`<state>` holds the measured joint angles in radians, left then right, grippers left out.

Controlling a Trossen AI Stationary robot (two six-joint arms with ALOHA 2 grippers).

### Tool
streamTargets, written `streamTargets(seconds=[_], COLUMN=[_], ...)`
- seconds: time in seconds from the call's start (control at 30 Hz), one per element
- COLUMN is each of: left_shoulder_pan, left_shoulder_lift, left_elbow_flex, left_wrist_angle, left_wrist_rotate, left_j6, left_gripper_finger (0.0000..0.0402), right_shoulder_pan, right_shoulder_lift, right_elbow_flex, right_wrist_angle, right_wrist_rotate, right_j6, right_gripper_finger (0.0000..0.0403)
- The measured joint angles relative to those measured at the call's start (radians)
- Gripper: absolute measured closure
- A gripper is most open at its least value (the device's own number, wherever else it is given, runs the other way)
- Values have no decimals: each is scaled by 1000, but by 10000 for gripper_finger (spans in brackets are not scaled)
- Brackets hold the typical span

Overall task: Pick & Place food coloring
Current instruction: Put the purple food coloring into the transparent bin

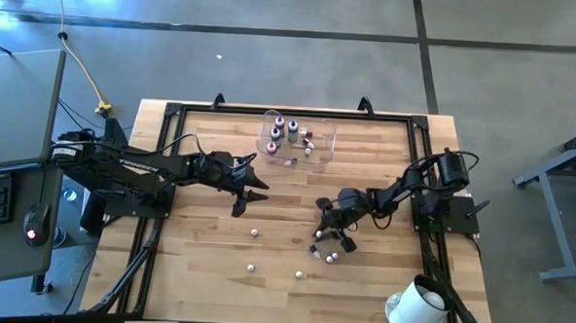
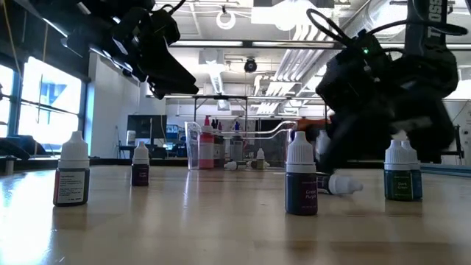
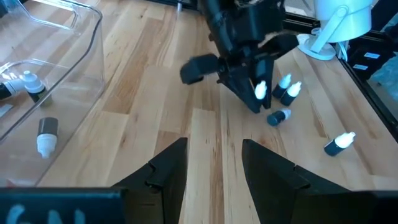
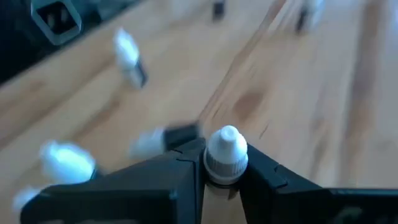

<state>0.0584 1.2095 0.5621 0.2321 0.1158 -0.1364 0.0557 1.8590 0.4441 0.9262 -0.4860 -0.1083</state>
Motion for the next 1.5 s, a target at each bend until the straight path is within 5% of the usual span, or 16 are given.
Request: streamTargets(seconds=[0.17,0.33,0.6,0.8,1.03,1.27,1.37,1.5], left_shoulder_pan=[0,0,0,0,0,0,-1,0], left_shoulder_lift=[0,0,0,0,0,0,0,20], left_elbow_flex=[0,0,0,0,0,0,0,0], left_wrist_angle=[-1,1,1,-4,-36,-43,-49,-45], left_wrist_rotate=[-5,-6,-6,-5,-2,-2,-71,-229], left_j6=[0,0,-11,-11,-18,-202,-209,-209], left_gripper_finger=[250,250,250,250,250,250,250,250], right_shoulder_pan=[-88,-197,-391,-471,-437,-331,-287,-222], right_shoulder_lift=[-86,-170,-97,-45,-82,-77,-75,-122], right_elbow_flex=[56,198,595,733,743,729,724,724], right_wrist_angle=[14,-68,-832,-994,-997,-1028,-1054,-1080], right_wrist_rotate=[14,202,419,454,240,251,331,626], right_j6=[-37,-205,-326,-267,-314,-345,-338,-345], right_gripper_finger=[327,309,339,356,347,287,268,262])
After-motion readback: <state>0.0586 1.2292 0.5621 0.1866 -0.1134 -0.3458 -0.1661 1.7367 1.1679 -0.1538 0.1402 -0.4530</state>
